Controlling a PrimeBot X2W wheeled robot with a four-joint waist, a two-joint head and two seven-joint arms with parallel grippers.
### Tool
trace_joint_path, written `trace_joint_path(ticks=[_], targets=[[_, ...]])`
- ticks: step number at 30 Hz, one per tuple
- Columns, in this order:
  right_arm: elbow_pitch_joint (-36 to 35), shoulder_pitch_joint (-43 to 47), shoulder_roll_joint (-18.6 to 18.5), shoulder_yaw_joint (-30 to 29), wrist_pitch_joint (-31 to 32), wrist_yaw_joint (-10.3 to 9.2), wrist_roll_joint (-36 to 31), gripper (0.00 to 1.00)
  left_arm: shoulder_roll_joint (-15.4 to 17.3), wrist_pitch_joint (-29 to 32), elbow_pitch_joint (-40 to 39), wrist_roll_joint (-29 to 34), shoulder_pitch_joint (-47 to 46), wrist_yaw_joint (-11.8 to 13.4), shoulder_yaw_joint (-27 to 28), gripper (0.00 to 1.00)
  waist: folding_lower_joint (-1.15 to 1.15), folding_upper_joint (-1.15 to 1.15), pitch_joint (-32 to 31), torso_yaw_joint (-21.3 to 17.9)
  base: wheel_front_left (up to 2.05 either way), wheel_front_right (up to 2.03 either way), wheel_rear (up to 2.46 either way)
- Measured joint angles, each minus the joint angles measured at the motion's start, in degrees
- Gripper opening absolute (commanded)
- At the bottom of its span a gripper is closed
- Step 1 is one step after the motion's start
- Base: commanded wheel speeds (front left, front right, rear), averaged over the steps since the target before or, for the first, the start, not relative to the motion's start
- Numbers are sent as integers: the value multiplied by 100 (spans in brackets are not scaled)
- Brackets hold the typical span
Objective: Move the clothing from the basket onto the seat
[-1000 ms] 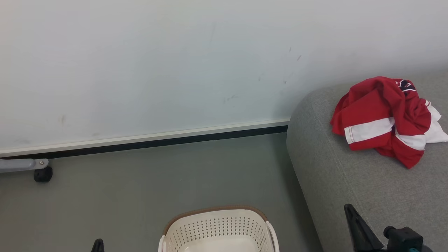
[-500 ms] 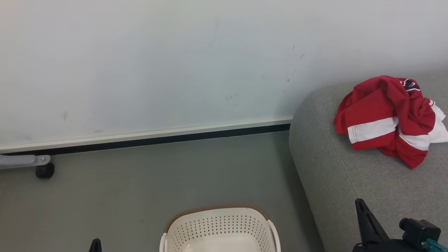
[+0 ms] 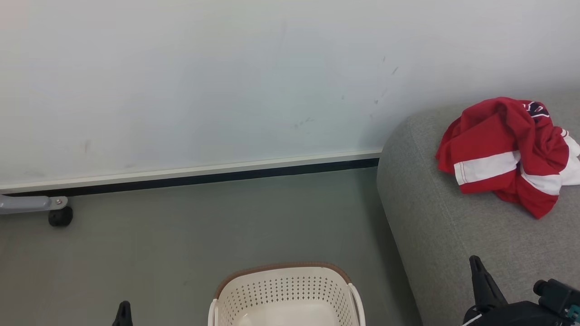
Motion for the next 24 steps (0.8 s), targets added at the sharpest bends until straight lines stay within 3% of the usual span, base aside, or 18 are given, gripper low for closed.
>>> trace_joint_path(ticks=[24], targets=[[196,-151,413,-814,521,359,1623,0,-166,527,247,-1850,-464,-352,275,0,1,0,80,85,0,0,0]])
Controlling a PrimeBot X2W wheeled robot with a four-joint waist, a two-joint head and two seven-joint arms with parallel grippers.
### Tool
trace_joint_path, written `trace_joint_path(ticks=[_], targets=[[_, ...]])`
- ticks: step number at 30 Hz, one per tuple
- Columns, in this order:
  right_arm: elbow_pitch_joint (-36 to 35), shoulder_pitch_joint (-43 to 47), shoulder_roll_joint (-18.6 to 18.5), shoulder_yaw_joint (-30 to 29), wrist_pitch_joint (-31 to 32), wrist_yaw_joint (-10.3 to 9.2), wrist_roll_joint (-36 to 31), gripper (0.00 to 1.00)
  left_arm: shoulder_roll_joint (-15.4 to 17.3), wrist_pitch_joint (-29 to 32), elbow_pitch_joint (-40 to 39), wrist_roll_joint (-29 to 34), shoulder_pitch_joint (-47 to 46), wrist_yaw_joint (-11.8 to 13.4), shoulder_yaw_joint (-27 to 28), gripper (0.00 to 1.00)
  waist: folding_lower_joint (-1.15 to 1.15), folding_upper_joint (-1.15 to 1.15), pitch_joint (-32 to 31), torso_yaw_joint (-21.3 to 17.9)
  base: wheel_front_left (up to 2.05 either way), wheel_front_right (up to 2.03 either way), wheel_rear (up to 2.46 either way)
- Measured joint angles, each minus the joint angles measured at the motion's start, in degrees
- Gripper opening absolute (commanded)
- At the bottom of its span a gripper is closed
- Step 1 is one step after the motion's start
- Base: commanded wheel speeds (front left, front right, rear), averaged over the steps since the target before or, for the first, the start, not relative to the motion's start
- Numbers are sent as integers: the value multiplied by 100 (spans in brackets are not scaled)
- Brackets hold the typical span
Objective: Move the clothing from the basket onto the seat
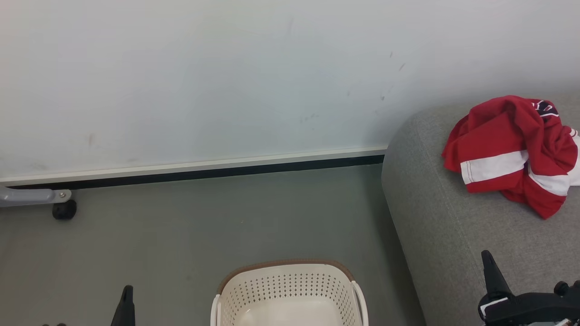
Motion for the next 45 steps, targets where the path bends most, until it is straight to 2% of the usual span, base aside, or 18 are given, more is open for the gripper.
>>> trace_joint_path(ticks=[15,21,45], targets=[[125,-90,267,-515,327,213,1051,0,-103,330,153,-1203,-305,-249,153,0,0,0,51,54,0,0,0],[149,-114,334,-649,421,272,1316,0,-131,399,201,-1479,-386,-301,201,0,0,0,64,68,0,0,0],[327,-292,724,-1417,901,622,2850,0,-304,878,435,-3232,-869,-647,431,0,0,0,139,148,0,0,0]])
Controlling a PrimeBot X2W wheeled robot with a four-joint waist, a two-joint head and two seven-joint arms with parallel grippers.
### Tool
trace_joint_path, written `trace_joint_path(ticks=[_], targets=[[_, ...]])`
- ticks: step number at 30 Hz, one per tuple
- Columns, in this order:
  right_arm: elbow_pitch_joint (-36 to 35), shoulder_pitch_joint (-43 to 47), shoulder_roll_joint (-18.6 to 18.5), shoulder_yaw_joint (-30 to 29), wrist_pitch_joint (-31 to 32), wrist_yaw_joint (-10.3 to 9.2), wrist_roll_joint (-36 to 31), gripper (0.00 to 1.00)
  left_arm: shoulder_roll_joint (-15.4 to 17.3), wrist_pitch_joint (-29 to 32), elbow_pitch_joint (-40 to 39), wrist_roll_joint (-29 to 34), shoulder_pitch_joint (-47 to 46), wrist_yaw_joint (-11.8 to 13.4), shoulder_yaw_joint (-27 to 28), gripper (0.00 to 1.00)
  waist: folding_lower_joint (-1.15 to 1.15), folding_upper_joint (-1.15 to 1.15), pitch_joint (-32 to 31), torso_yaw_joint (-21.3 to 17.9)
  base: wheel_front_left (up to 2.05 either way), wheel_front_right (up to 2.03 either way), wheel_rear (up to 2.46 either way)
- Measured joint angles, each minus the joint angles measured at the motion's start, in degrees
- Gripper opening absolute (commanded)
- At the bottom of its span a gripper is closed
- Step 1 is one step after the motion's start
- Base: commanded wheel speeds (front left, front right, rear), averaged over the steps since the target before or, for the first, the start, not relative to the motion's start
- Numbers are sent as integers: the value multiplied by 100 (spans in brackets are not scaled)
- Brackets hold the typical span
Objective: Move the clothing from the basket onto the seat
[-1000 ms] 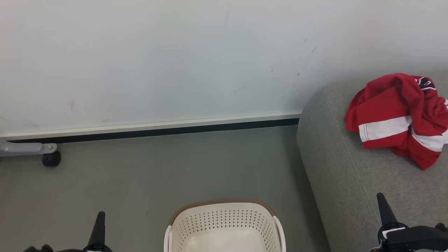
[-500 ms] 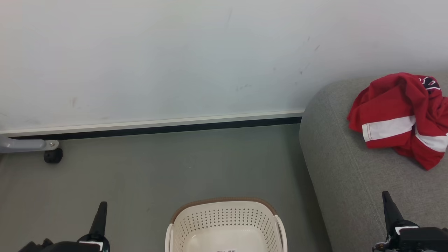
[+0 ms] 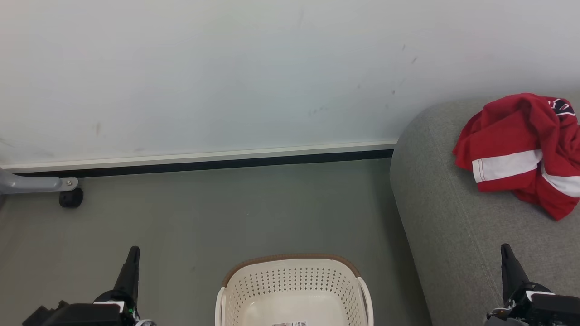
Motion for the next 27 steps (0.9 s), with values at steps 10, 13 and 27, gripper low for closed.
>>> trace_joint_path(ticks=[10,13,27], targets=[[2,-1,4,-5,0,9,4,0,-1,0,8,-31,-3,0,4,0,0,0,0,0,0,0,0],[2,-1,5,-5,-1,9,4,0,-1,0,8,-31,-3,0,4,0,0,0,0,0,0,0,0],[2,-1,5,-4,-1,14,5,0,-1,0,9,-31,-3,0,3,0,0,0,0,0,0,0,0]])
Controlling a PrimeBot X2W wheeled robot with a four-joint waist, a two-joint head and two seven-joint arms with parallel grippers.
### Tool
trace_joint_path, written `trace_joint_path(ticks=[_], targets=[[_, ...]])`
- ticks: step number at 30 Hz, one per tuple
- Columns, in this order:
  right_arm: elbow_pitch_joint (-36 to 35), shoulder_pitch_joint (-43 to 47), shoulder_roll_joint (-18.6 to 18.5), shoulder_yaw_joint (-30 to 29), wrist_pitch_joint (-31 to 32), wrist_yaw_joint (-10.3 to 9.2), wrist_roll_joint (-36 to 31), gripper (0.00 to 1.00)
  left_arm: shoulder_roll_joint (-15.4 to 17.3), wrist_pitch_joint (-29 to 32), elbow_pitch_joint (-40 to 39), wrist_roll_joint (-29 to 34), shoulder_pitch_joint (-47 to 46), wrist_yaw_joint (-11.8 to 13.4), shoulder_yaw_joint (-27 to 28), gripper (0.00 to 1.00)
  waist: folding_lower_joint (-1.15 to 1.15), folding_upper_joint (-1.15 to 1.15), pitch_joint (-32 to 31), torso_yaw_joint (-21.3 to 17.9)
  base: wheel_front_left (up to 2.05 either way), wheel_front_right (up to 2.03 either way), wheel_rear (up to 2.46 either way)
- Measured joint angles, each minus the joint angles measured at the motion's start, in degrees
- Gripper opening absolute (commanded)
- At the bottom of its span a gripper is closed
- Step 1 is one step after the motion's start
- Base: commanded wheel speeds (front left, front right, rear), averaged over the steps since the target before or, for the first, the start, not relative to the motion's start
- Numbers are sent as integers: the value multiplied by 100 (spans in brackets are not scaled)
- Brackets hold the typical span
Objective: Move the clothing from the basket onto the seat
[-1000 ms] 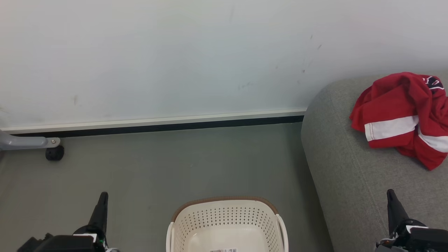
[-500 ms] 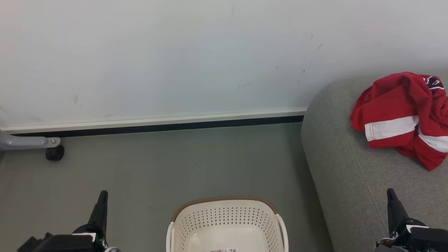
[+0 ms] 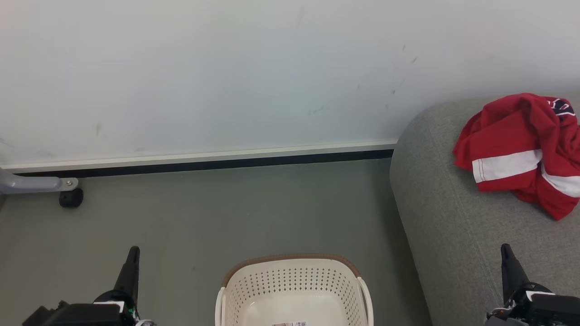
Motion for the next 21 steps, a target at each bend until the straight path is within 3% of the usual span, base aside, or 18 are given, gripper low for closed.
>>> trace_joint_path(ticks=[21], targets=[[1,0,1,0,0,0,0,0,0,0,0,0,0,0,0,0,0,0,0,0,0,0,0]])
